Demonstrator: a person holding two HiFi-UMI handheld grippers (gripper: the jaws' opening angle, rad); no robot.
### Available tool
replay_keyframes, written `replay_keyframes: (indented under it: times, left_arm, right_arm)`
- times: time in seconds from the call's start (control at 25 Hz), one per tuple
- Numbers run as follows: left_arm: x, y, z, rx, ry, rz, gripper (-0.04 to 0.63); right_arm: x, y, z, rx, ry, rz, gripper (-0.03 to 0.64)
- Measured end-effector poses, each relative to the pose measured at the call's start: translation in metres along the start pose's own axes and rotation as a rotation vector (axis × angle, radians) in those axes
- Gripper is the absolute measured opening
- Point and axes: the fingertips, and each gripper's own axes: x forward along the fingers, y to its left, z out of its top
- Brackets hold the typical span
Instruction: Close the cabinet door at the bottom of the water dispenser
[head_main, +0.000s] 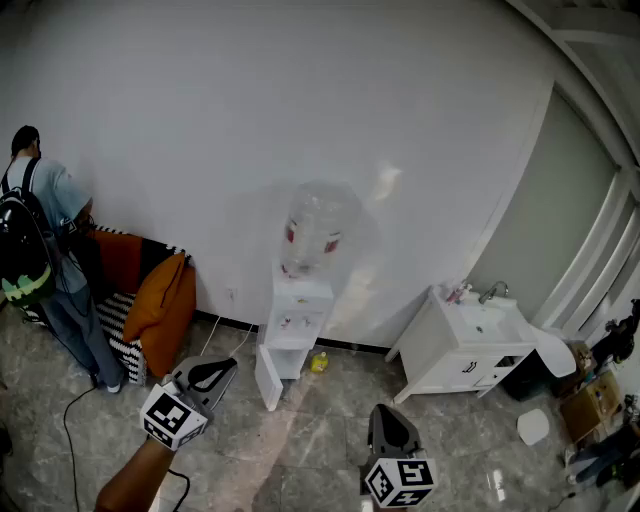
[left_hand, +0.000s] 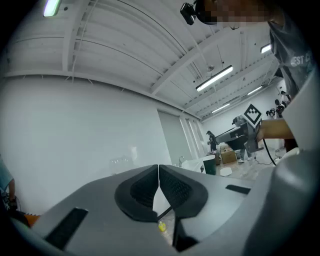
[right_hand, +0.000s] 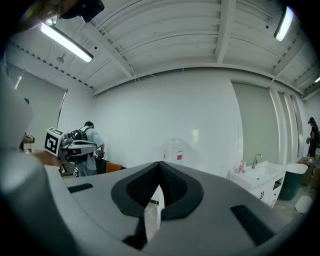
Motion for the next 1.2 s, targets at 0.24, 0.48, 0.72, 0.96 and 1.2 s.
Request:
replay_keyframes:
  times: [0.24, 0.48, 0.72, 0.96, 1.2]
  left_arm:
    - [0.001, 0.008, -0.002, -0.006, -0.004, 0.005, 0.020]
    - [0.006, 0.020, -0.003, -0.011, -0.010, -0.002, 0.020]
    - [0.015, 0.020, -0.010, -0.019, -0.014, -0.010, 0.020]
    - [0.035, 0.018, -0.023, -0.023, 0.016, -0.013, 0.021]
    - [0.058, 0.024, -0.036, -0.029, 0.060, 0.019, 0.021]
  right_arm:
    - [0.009, -0.003, 0.001, -0.005, 0.003, -0.011, 0.025]
    - [0.018, -0.002, 0.001, -0.008, 0.009, -0.031, 0.026]
    - [0.021, 0.000, 0.002, 0.001, -0.014, -0.019, 0.026]
    - [0.038, -0.019, -0.001, 0.039, -0.030, -0.010, 0.026]
    - [0.069, -0.044, -0.006, 0.057, -0.025, 0.023, 0.026]
